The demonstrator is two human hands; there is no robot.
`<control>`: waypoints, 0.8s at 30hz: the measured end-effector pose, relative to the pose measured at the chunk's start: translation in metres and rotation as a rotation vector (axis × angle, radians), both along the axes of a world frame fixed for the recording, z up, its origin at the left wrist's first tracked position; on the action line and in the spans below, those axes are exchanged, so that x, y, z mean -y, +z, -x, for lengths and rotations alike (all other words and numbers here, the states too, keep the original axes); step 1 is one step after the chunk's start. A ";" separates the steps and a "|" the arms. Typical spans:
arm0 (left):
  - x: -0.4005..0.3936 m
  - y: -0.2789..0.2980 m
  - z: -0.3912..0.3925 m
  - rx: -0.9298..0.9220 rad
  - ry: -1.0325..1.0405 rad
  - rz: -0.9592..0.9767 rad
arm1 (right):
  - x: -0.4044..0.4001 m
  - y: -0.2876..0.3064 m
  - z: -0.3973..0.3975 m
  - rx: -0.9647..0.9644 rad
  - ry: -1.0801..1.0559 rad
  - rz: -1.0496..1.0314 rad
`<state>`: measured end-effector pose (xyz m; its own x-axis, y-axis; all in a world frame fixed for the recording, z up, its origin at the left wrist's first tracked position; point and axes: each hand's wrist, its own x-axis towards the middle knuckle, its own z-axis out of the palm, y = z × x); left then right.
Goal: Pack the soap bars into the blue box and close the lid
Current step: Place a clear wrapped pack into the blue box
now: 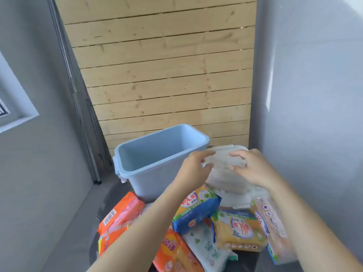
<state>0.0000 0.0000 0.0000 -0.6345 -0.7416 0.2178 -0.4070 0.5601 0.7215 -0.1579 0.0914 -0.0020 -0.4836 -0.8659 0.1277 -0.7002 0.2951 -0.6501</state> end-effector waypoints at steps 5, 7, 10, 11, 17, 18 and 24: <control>0.021 -0.006 0.020 0.133 -0.086 0.083 | 0.007 -0.012 0.009 -0.016 0.160 -0.086; 0.024 -0.008 0.026 0.157 -0.116 0.090 | 0.009 -0.017 0.014 -0.007 0.181 -0.095; 0.033 -0.009 0.033 0.190 -0.150 0.154 | 0.011 -0.020 0.023 -0.075 0.155 -0.102; 0.034 -0.008 0.034 0.193 -0.157 0.183 | 0.011 -0.021 0.026 -0.097 0.148 -0.092; 0.038 0.000 0.037 0.277 -0.288 0.253 | 0.010 -0.032 0.035 -0.082 0.031 0.041; 0.038 0.003 0.036 0.309 -0.317 0.264 | 0.011 -0.033 0.035 -0.076 0.026 0.048; 0.039 0.007 0.038 0.480 -0.361 0.323 | 0.020 -0.030 0.033 -0.139 0.045 0.099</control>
<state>-0.0382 -0.0391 0.0069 -0.9117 -0.4101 0.0250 -0.3872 0.8780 0.2815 -0.1909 0.0710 -0.0316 -0.4163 -0.8662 0.2765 -0.7966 0.2008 -0.5702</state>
